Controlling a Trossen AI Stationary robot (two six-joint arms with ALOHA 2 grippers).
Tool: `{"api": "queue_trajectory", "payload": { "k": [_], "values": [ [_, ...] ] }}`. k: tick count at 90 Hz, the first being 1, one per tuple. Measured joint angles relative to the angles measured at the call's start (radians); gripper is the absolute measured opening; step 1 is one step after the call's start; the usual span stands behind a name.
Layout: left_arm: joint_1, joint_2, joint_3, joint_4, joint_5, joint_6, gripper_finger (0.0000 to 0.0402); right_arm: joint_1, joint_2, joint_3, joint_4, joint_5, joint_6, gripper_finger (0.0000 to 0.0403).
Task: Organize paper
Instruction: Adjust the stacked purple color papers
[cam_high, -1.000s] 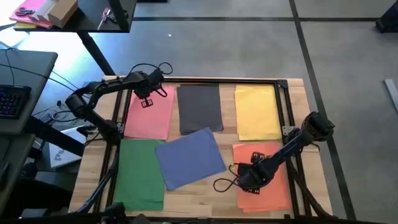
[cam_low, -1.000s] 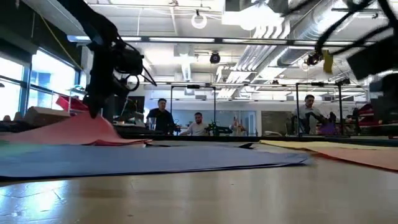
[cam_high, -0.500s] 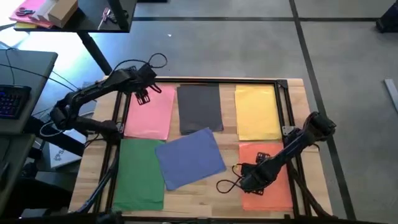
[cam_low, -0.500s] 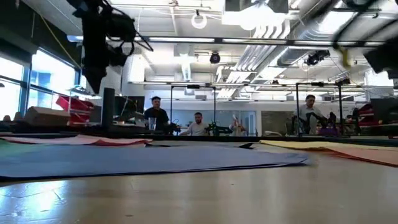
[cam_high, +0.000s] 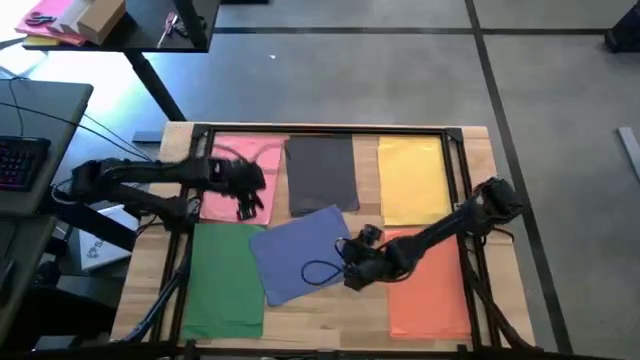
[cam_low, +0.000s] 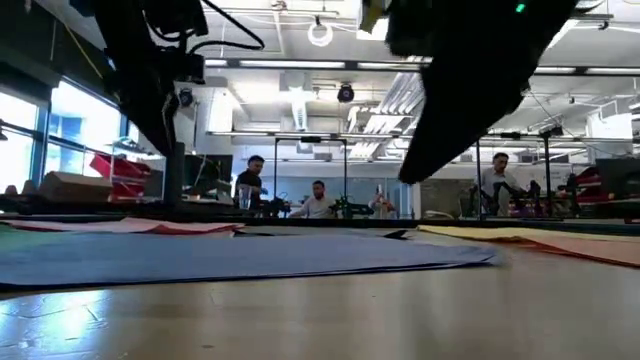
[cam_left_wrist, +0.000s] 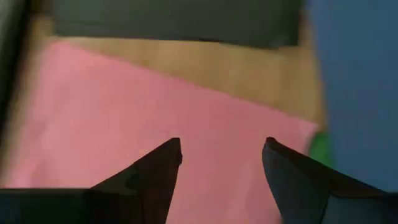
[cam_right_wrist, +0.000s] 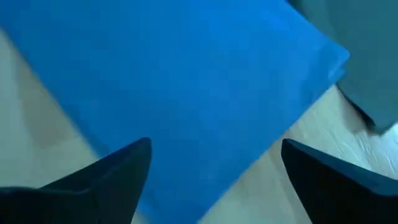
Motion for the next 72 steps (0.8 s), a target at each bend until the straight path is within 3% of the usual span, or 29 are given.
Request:
{"api": "queue_trajectory", "payload": {
  "k": [10, 29, 43, 72],
  "values": [
    [-0.144, 0.039, -0.053, 0.1, -0.045, -0.044, 0.0211, 0.001, 0.057, -0.001, -0.004, -0.015, -0.023, 0.0333],
    [-0.37, 0.207, -0.073, 0.248, -0.165, 0.045, 0.0211, 0.016, 0.077, -0.001, -0.043, -0.033, -0.022, 0.0332],
    [-0.443, 0.357, -0.069, 0.416, -0.168, 0.052, 0.0211, 0.014, 0.077, 0.0, -0.087, -0.038, -0.021, 0.0332],
    [-0.551, 0.58, 0.057, 0.439, -0.221, 0.035, 0.021, -0.015, 0.075, 0.001, -0.146, -0.011, -0.076, 0.0332]
  ]
}}
